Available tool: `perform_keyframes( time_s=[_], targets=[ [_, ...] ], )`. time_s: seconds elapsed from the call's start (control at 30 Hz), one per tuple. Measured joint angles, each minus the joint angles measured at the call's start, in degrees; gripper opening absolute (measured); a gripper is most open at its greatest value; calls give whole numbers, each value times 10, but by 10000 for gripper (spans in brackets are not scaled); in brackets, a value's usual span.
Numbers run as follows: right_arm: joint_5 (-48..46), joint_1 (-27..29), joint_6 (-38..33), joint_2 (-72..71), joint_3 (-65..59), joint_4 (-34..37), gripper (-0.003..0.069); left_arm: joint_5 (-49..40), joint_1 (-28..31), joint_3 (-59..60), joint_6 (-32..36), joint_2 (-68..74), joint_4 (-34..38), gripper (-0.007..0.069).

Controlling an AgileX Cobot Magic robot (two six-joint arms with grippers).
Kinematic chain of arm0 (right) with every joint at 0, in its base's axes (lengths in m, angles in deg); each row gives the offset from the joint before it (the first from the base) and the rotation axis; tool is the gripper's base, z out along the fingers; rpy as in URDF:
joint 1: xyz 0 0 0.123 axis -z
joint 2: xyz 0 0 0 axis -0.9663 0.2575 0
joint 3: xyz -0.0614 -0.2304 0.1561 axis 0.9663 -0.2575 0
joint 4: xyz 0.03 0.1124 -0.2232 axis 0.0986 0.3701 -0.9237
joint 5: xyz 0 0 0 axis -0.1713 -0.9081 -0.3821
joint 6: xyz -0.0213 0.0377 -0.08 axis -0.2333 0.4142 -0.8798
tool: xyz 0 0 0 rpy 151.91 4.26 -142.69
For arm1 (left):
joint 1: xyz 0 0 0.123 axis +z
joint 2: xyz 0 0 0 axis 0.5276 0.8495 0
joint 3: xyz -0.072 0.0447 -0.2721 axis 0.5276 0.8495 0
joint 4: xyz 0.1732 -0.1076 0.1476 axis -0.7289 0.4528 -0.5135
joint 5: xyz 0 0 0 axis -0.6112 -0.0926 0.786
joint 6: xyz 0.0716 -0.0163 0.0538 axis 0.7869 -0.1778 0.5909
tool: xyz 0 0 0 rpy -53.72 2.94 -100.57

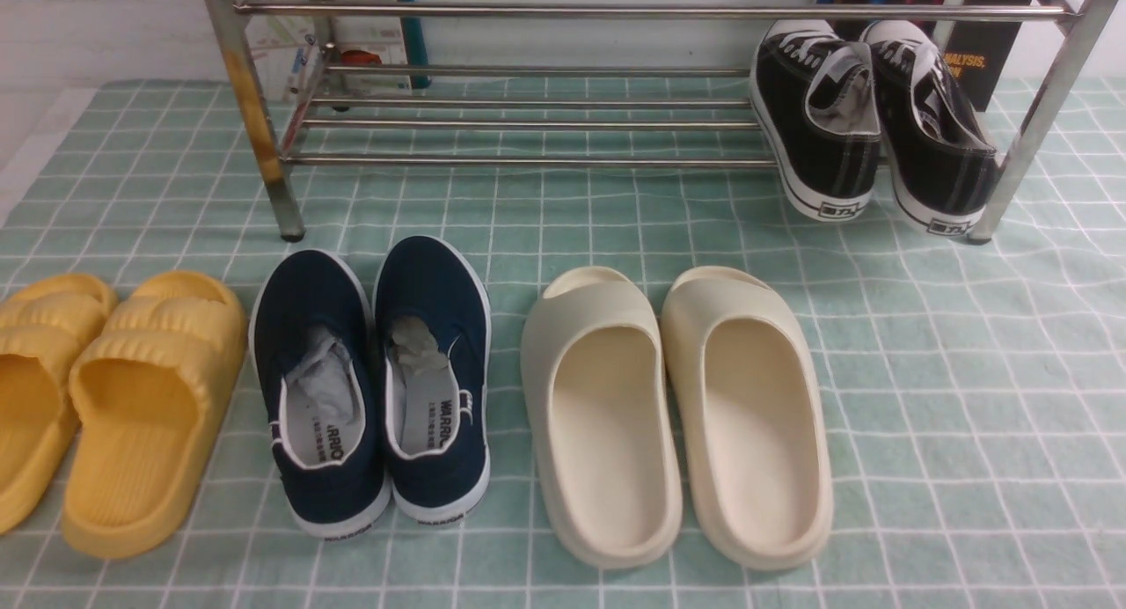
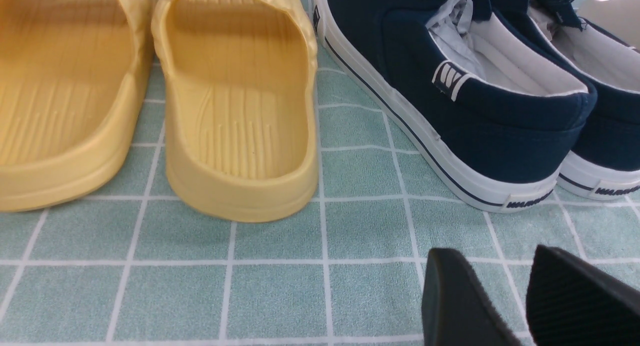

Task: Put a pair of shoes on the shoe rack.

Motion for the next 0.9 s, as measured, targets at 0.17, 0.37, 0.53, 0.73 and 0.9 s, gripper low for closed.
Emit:
perform_keyframes(
  time_s=[0.17, 0.37, 0.53, 0.73, 0.9],
  targets=[
    [-50, 0, 0, 0, 5, -16, 17, 0, 0, 0, 0, 0, 0, 237],
    [-55, 0, 0, 0, 6, -24, 22, 0, 0, 0, 0, 0, 0, 237],
    [-55, 0, 0, 0, 6, -24, 26, 0, 0, 0, 0, 0, 0, 237],
    [-56, 0, 0, 0, 7, -24, 29, 0, 0, 0, 0, 0, 0, 237],
    [-56, 0, 1, 0, 7, -24, 29, 0, 0, 0, 0, 0, 0, 237]
  ],
)
